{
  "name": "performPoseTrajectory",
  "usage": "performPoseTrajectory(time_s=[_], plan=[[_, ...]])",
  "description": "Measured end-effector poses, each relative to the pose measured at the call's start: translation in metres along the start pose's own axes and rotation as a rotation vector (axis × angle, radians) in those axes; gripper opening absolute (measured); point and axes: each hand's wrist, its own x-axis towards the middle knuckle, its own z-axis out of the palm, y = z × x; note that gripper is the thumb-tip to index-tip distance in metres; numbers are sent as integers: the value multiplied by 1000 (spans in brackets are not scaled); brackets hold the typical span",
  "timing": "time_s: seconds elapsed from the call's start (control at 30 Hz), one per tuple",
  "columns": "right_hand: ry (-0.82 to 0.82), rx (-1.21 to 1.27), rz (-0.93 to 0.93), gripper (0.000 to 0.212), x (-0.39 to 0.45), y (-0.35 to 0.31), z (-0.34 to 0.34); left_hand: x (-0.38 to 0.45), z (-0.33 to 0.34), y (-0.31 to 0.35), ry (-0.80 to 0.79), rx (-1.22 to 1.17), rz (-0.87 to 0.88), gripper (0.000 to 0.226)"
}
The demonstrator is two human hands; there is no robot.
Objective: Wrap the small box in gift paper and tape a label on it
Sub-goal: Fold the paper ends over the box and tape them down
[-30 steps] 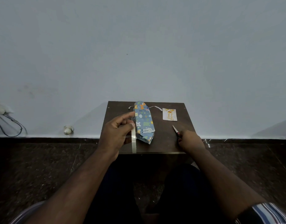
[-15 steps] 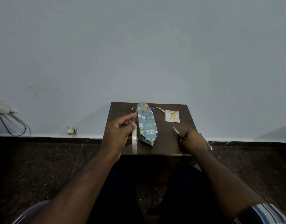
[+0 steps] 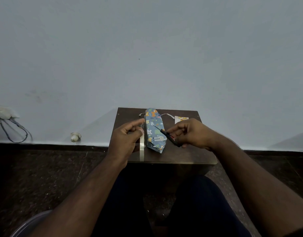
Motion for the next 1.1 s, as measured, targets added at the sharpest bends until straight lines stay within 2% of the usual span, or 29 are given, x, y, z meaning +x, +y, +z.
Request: performPoseTrajectory(time_s=[0.3, 0.63, 1.1], plan=[[-77, -249, -101, 33, 2, -14, -1, 4, 0, -3, -13, 29, 23, 38], [1, -610, -234, 29, 6, -27, -2, 5, -1, -3, -44, 39, 23, 42], [67, -638, -317, 29, 9, -25, 1, 0, 0, 3, -18, 44, 34, 44]])
